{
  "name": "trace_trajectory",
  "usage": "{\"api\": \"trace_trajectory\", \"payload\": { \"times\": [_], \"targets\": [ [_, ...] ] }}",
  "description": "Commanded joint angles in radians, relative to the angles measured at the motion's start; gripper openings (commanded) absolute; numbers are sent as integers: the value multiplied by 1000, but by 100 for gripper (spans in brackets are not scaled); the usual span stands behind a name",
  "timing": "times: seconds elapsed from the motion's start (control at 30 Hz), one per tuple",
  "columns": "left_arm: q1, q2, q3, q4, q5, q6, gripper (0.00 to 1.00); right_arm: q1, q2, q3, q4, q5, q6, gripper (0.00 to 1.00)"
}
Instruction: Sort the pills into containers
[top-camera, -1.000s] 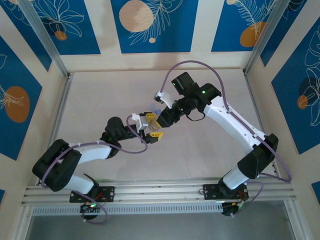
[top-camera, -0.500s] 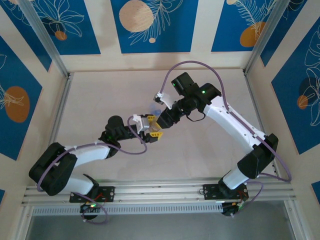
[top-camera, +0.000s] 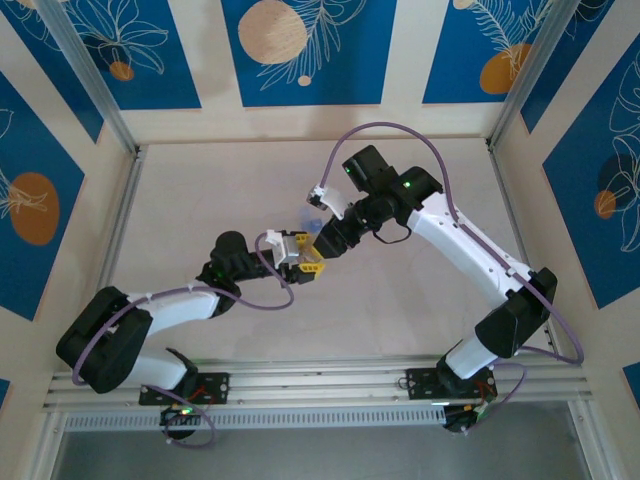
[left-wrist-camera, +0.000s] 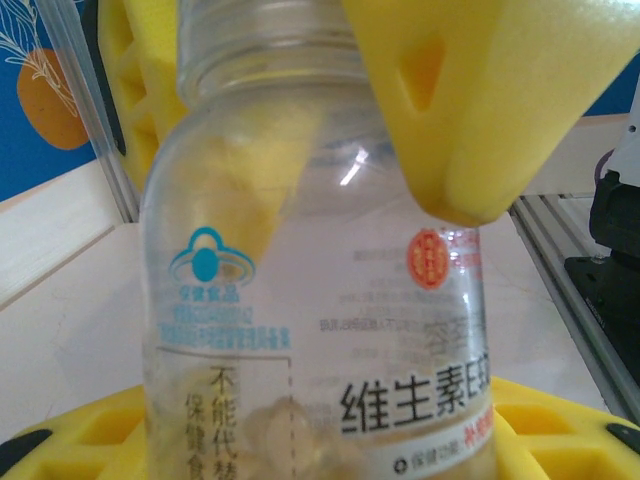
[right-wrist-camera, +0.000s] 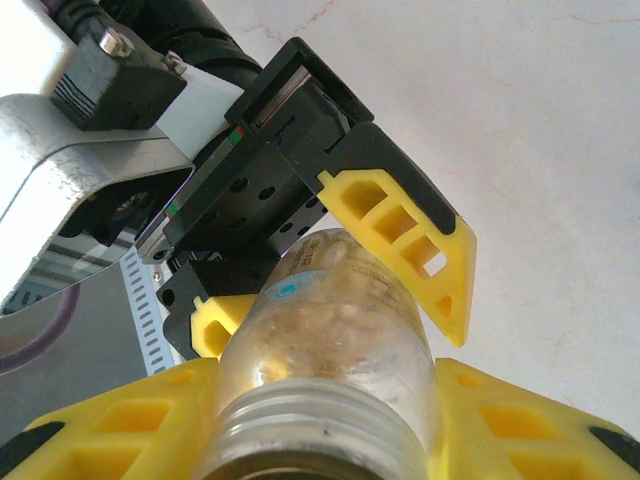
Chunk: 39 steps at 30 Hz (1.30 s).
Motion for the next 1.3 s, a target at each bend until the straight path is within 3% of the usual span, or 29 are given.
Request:
{"api": "trace_trajectory", "payload": {
  "times": [0.0,0.27,0.33,0.43,0.5,0.63,0.73,0.97,1.1,1.27],
  "targets": [
    [-19,-22,17,5,27,33,40,-11,-42,12,17,-15,9,49],
    [-23,-25,15,-15,-3,29,33,-31,-69,-5,41,-13,42,54],
    [-23,-28,18,-26,-14,28,27,-38,-77,-10,52,-3,53,55],
    [-22,-28,31,-67,-17,34,6,-61,-93,-17,70,3,86,59],
    [-22,-26,39,-92,-26,32,0,-81,-104,-17,82,1,113,61],
    [-24,-28,17,-65,-120,18,0,-118,-140,-27,120,-5,174,65],
    [-25,-32,15,-54,-208,-5,0,-121,-188,-58,200,62,259,67],
    [-42,1,18,64,-472,-113,0,-19,-296,-255,567,463,560,65],
    [-57,27,19,137,-484,-100,0,4,-259,-278,652,533,672,65],
    [-70,51,21,182,-532,-108,0,59,-195,-240,678,544,676,65]
  ]
}}
